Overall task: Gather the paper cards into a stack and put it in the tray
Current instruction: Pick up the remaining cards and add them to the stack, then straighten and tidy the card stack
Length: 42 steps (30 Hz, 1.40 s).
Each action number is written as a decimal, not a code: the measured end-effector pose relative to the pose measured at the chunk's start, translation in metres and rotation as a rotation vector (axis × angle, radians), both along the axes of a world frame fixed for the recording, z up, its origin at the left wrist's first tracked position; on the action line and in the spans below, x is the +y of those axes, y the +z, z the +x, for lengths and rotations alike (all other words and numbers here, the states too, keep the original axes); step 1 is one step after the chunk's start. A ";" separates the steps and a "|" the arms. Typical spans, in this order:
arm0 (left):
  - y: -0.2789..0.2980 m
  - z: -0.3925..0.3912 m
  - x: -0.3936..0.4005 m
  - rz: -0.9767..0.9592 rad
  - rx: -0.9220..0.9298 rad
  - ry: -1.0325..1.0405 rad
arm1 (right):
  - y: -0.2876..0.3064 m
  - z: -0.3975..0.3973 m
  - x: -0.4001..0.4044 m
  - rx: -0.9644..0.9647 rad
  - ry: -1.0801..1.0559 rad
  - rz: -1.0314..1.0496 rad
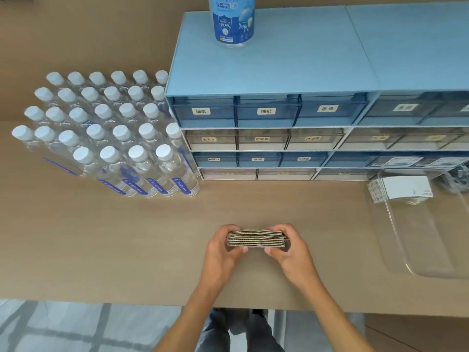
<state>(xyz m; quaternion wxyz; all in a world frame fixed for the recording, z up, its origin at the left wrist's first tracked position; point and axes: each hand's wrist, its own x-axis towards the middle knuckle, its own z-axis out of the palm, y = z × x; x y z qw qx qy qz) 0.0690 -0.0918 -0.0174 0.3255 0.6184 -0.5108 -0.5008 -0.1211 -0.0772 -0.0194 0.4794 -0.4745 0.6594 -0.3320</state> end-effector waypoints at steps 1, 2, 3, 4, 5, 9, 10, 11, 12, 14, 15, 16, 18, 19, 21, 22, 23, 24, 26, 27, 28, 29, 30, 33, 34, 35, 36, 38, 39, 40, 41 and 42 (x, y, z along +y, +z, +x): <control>-0.004 0.000 0.000 0.010 -0.006 -0.008 | -0.004 0.000 0.001 0.004 -0.002 -0.003; -0.007 0.000 0.001 0.014 -0.020 -0.012 | -0.008 0.000 0.002 0.014 -0.002 -0.007; -0.010 -0.001 0.003 0.009 -0.045 -0.020 | -0.012 0.001 0.002 0.032 0.002 -0.006; -0.013 -0.002 0.004 -0.001 -0.068 -0.029 | -0.015 0.002 0.002 0.049 0.010 0.004; -0.017 -0.002 0.005 -0.008 -0.079 -0.036 | -0.019 0.004 0.001 0.061 0.015 0.016; -0.025 -0.008 0.013 0.009 -0.046 -0.015 | -0.025 0.010 0.003 0.109 0.007 -0.005; -0.026 -0.011 0.015 0.011 -0.030 -0.012 | -0.026 0.011 0.004 0.111 0.004 -0.018; -0.026 -0.013 0.016 0.008 -0.012 -0.013 | -0.026 0.011 0.005 0.105 0.002 -0.032; -0.027 -0.017 0.018 0.003 0.008 -0.014 | -0.026 0.013 0.007 0.088 0.004 -0.042; -0.027 -0.023 0.020 -0.009 0.031 -0.022 | -0.026 0.015 0.008 0.027 0.014 -0.055; -0.028 -0.025 0.020 -0.021 0.034 -0.024 | -0.026 0.016 0.009 -0.008 0.014 -0.057; -0.028 -0.026 0.021 -0.035 0.042 -0.019 | -0.026 0.017 0.010 -0.042 0.005 -0.056; -0.030 -0.026 0.020 -0.055 0.089 -0.001 | -0.027 0.019 0.009 -0.110 -0.024 -0.049; -0.030 -0.026 0.019 -0.055 0.121 0.012 | -0.028 0.019 0.009 -0.138 -0.035 -0.048; -0.031 -0.027 0.015 -0.051 0.163 0.058 | -0.030 0.020 0.008 -0.176 -0.043 -0.059; -0.032 -0.029 0.013 -0.051 0.164 0.090 | -0.031 0.020 0.008 -0.192 -0.044 -0.068; -0.033 -0.031 0.011 -0.050 0.159 0.122 | -0.033 0.019 0.008 -0.209 -0.044 -0.078; -0.033 -0.033 0.009 -0.051 0.153 0.150 | -0.034 0.019 0.008 -0.224 -0.046 -0.088; -0.035 -0.037 0.007 -0.062 0.148 0.195 | -0.037 0.020 0.006 -0.245 -0.073 -0.095; -0.036 -0.039 0.007 -0.066 0.148 0.213 | -0.038 0.022 0.004 -0.240 -0.108 -0.094; -0.037 -0.041 0.008 -0.071 0.148 0.229 | -0.039 0.025 0.003 -0.221 -0.152 -0.097; -0.038 -0.042 0.008 -0.078 0.149 0.242 | -0.041 0.029 0.002 -0.192 -0.200 -0.110; -0.039 -0.043 0.009 -0.088 0.149 0.252 | -0.043 0.032 0.001 -0.163 -0.246 -0.128; -0.040 -0.044 0.009 -0.111 0.151 0.272 | -0.047 0.040 -0.001 -0.114 -0.334 -0.173; -0.041 -0.044 0.008 -0.114 0.152 0.277 | -0.049 0.042 -0.001 -0.101 -0.350 -0.186; -0.041 -0.044 0.008 -0.116 0.157 0.284 | -0.050 0.043 -0.002 -0.089 -0.362 -0.201; -0.041 -0.044 0.007 -0.118 0.168 0.290 | -0.051 0.043 -0.003 -0.080 -0.372 -0.215; -0.042 -0.044 0.006 -0.121 0.196 0.309 | -0.051 0.043 -0.004 -0.096 -0.389 -0.218; -0.042 -0.043 0.005 -0.119 0.205 0.322 | -0.050 0.043 -0.005 -0.108 -0.395 -0.214; -0.042 -0.043 0.004 -0.113 0.209 0.333 | -0.050 0.043 -0.005 -0.111 -0.398 -0.214; -0.044 -0.042 0.003 -0.103 0.208 0.336 | -0.050 0.043 -0.006 -0.105 -0.395 -0.216; -0.045 -0.041 0.002 -0.089 0.205 0.331 | -0.050 0.043 -0.007 -0.099 -0.392 -0.216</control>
